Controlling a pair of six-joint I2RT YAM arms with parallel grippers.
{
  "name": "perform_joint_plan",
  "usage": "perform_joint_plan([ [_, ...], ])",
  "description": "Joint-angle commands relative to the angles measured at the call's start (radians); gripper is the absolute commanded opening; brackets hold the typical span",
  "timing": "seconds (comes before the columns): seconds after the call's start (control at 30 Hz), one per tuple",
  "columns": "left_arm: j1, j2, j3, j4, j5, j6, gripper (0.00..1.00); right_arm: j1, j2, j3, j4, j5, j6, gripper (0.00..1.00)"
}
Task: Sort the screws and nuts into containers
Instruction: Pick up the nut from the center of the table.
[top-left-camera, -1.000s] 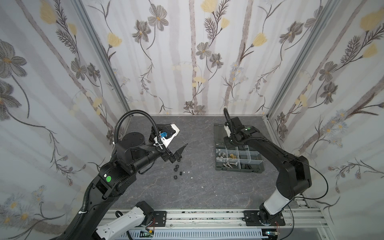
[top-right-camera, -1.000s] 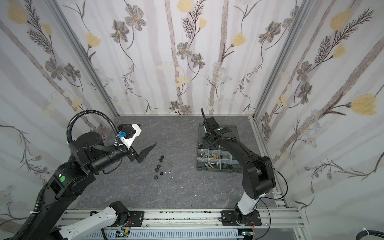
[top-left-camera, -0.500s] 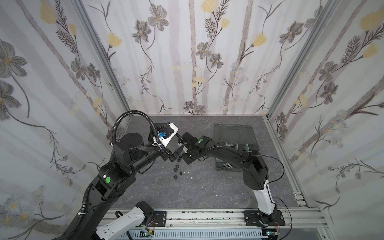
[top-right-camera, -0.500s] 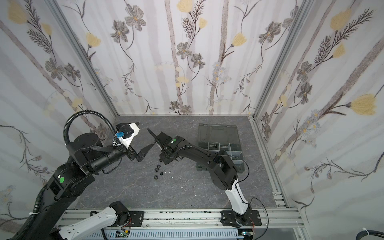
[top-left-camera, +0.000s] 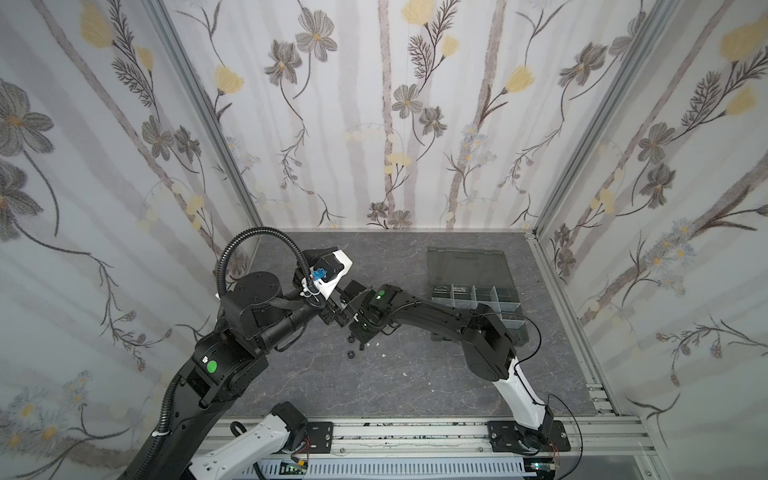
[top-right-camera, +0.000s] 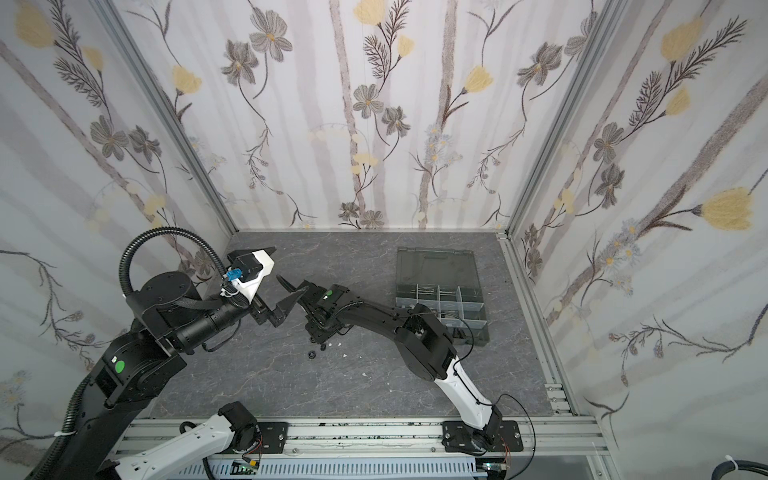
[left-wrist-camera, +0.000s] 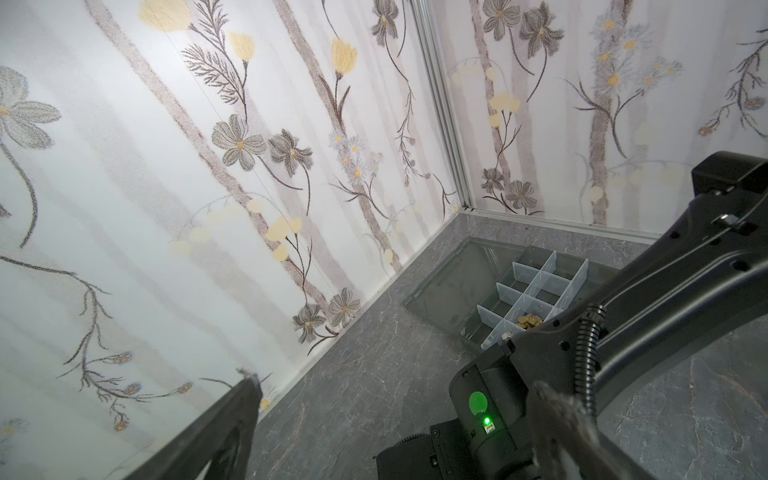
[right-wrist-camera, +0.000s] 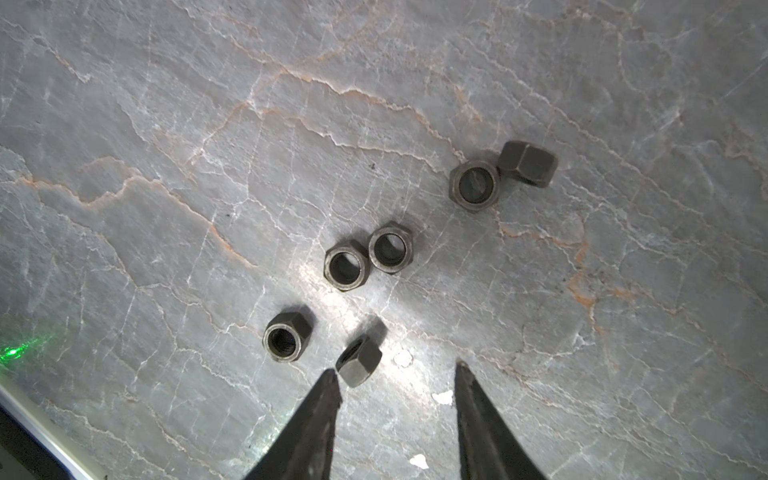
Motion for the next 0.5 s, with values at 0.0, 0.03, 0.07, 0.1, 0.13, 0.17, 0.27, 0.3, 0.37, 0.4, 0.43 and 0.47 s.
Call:
perform_joint_plan([
  [0.0,-0.001,-0.004,0.001,0.032,0.013,0.005,1.00,0.004,0.014,0.007,-0.012,-0.003,-0.013,0.47],
  [0.03,0.001,-0.009,0.001,0.029,0.012,0.003,1.00,0.005,0.017,0.009,-0.009,-0.003,-0.016,0.47],
  [0.07,-0.001,-0.012,0.001,0.028,0.014,0.001,1.00,0.007,0.021,0.011,-0.009,-0.005,-0.016,0.47],
  [0.1,0.000,-0.016,0.001,0.026,0.013,-0.001,1.00,0.008,0.025,0.013,-0.009,-0.006,-0.015,0.47],
  [0.13,0.000,-0.019,0.001,0.024,0.012,-0.001,1.00,0.010,0.030,0.013,-0.008,-0.006,-0.016,0.46],
  [0.17,0.000,-0.022,0.001,0.022,0.012,-0.001,1.00,0.010,0.034,0.014,-0.007,-0.006,-0.017,0.46],
  [0.27,0.000,-0.026,0.002,0.015,0.008,-0.002,1.00,0.012,0.051,0.016,-0.009,-0.008,-0.017,0.44],
  [0.3,0.000,-0.028,0.002,0.014,0.008,-0.001,1.00,0.013,0.056,0.017,-0.006,-0.008,-0.019,0.43],
  [0.37,0.000,-0.027,0.002,0.011,0.006,0.000,1.00,0.016,0.064,0.017,-0.007,-0.006,-0.020,0.42],
  [0.4,0.000,-0.029,0.003,0.009,0.006,0.000,1.00,0.017,0.069,0.018,-0.007,-0.006,-0.022,0.40],
  [0.43,0.000,-0.030,0.004,0.009,0.006,0.000,1.00,0.018,0.072,0.019,-0.006,-0.008,-0.022,0.39],
  [0.47,0.000,-0.032,0.004,0.009,0.007,0.000,1.00,0.019,0.075,0.019,-0.007,-0.008,-0.022,0.39],
])
